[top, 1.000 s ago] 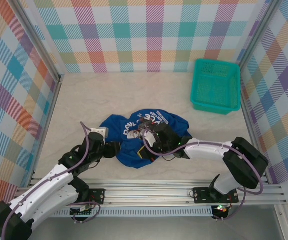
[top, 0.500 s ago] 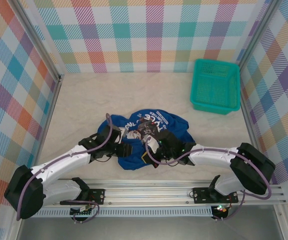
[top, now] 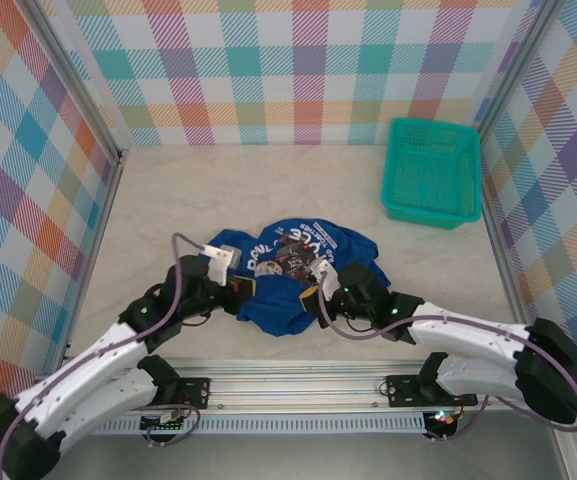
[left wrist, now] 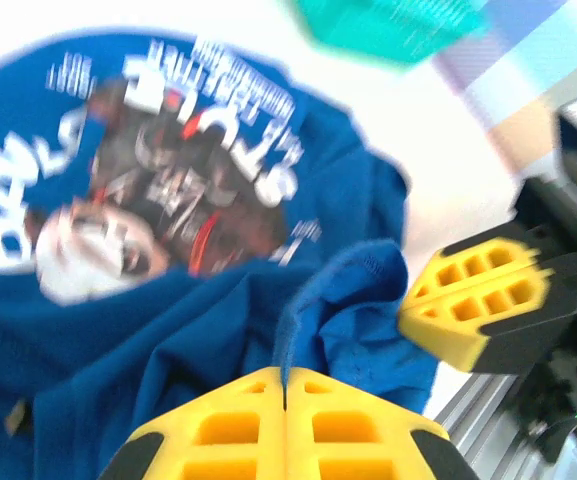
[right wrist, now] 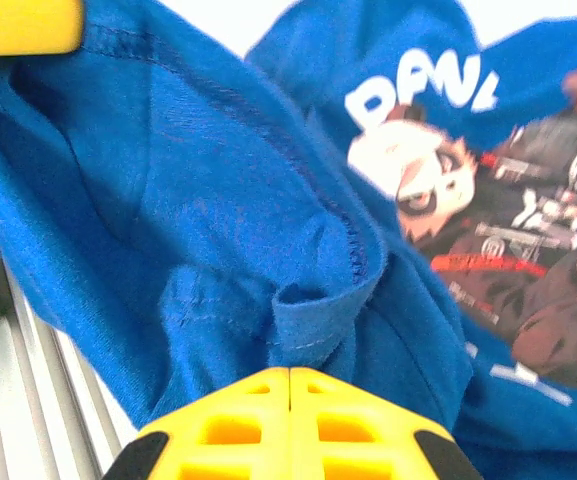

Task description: Fold the inside-out t-shirt

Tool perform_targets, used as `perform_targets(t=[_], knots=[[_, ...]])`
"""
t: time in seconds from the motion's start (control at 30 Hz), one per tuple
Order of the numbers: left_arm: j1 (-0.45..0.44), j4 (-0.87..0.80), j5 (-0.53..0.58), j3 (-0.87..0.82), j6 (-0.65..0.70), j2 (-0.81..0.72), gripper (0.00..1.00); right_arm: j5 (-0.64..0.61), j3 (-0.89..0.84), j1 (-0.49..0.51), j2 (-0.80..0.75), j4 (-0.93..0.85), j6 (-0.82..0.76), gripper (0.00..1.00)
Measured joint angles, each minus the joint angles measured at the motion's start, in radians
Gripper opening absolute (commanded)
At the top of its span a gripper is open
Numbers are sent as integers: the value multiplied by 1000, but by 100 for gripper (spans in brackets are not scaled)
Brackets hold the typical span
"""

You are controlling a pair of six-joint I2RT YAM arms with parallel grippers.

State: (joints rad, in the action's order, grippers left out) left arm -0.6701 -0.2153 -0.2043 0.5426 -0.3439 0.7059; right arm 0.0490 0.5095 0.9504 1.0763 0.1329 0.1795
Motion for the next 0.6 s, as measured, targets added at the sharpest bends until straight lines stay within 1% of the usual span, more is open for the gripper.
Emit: perform_targets(t=[0.07, 0.13, 0.27, 0.4, 0.43, 0.47, 0.5, 0.57, 0.6], knots=[[10, 65, -2, -26, 0, -61, 0, -11, 0, -2, -45, 23, 7, 0], [19, 116, -5, -41, 0, -78, 0, -13, 0, -6, -76, 45, 8, 0], [26, 164, 1, -48, 3, -58, 0, -5, 0, -26, -132, 55, 6, 0], [26, 194, -11, -53, 24, -31, 0, 32, 0, -74, -198, 59, 16, 0], [26, 210, -22, -56, 27, -28, 0, 39, 0, -85, -206, 63, 19, 3], [26, 231, -37, -64, 28, -27, 0, 45, 0, -96, -209, 65, 23, 8], [26, 254, -54, -72, 28, -27, 0, 41, 0, -105, -206, 64, 29, 12], [26, 293, -85, -87, 31, -29, 0, 2, 4, -108, -179, 33, 54, 15], [26, 312, -99, -93, 32, -32, 0, -39, 15, -111, -153, -10, 76, 15]])
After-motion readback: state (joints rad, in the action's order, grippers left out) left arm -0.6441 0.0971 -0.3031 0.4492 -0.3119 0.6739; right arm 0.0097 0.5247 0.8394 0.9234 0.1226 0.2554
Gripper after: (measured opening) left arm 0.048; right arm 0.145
